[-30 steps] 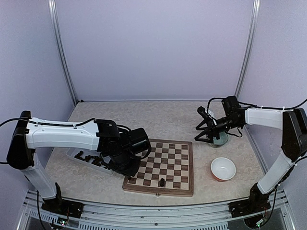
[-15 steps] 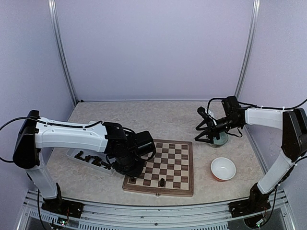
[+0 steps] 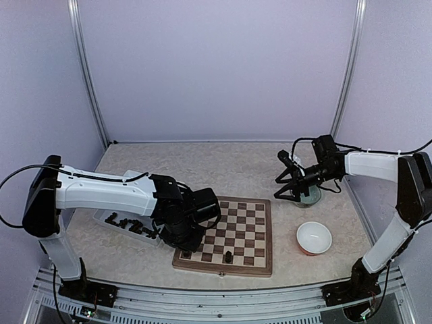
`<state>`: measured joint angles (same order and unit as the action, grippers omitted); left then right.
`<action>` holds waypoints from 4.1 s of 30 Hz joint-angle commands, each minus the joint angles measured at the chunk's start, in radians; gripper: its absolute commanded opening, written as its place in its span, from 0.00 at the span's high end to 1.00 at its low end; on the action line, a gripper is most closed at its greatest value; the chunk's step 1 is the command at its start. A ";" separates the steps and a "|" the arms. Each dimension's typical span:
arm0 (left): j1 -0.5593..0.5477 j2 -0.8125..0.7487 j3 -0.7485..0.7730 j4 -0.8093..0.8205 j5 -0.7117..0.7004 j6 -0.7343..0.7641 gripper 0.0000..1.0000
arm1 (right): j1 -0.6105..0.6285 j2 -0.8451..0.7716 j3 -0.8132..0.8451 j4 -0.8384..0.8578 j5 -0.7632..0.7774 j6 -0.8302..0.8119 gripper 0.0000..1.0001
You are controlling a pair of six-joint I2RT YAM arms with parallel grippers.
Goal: Set up the chess pieces on the board
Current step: Place the rook at h8, then pick up the chess pile from the storage box, then pass from the left arm to the right
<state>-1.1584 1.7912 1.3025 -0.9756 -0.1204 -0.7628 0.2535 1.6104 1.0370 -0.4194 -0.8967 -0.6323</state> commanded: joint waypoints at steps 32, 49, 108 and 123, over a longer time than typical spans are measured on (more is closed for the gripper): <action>0.750 -0.462 -0.381 0.163 -0.074 0.112 0.62 | 0.006 -0.063 0.048 0.071 -0.026 0.175 0.01; 0.844 -0.202 -0.354 0.220 -0.114 0.157 0.70 | 0.006 0.006 0.069 0.000 -0.052 0.099 0.01; 0.928 -0.140 -0.288 0.039 -0.105 0.224 0.82 | 0.006 -0.002 0.067 0.025 -0.077 0.151 0.01; 0.522 -0.455 -0.143 0.261 -0.133 0.344 0.86 | -0.002 -0.064 0.249 -0.021 -0.104 0.345 0.02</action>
<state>-0.5087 1.3781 1.1946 -0.8825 -0.2497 -0.4808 0.2546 1.5444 1.1801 -0.3573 -0.9363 -0.3416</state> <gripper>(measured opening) 0.168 0.990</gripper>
